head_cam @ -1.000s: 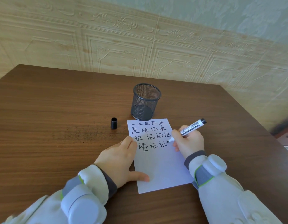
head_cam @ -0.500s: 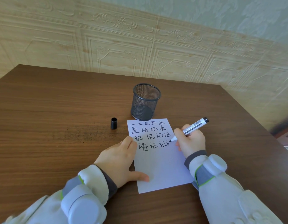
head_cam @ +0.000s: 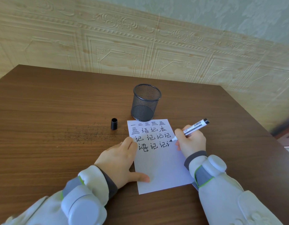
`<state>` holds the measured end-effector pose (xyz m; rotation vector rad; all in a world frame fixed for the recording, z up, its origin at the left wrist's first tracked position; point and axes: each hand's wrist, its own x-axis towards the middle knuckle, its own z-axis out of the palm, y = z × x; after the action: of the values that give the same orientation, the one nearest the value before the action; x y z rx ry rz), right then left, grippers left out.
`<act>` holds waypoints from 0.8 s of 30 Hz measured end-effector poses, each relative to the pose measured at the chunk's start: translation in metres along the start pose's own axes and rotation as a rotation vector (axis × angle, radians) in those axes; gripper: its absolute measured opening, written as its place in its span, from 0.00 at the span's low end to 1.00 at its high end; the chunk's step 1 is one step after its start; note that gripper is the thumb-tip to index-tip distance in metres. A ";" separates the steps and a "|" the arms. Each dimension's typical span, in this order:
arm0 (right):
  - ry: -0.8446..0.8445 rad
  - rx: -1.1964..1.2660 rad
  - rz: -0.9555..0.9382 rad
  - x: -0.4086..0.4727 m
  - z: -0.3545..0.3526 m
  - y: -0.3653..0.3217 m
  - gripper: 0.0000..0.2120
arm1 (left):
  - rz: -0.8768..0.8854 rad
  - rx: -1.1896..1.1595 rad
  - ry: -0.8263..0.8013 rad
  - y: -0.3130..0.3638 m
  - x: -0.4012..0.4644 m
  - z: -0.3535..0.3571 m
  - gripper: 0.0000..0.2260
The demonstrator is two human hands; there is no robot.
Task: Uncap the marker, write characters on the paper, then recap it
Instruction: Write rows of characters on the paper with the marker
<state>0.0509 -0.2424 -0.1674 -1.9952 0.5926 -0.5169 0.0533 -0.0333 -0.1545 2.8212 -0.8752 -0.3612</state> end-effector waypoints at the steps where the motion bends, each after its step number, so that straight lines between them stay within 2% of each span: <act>1: -0.002 -0.003 0.001 0.000 0.000 0.000 0.11 | -0.001 -0.001 0.000 0.001 0.001 0.000 0.38; 11: 0.013 -0.049 0.002 0.003 0.000 0.004 0.12 | 0.005 -0.012 -0.004 0.001 0.000 -0.002 0.37; 17: -0.037 -0.068 -0.006 0.002 0.000 0.005 0.12 | 0.009 -0.022 -0.005 0.001 0.000 -0.001 0.38; 24: 0.012 -0.056 -0.006 0.003 0.000 0.007 0.12 | 0.005 -0.013 -0.007 0.003 0.000 0.000 0.38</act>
<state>0.0524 -0.2472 -0.1730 -2.0486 0.6148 -0.5213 0.0517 -0.0354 -0.1542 2.8068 -0.8780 -0.3757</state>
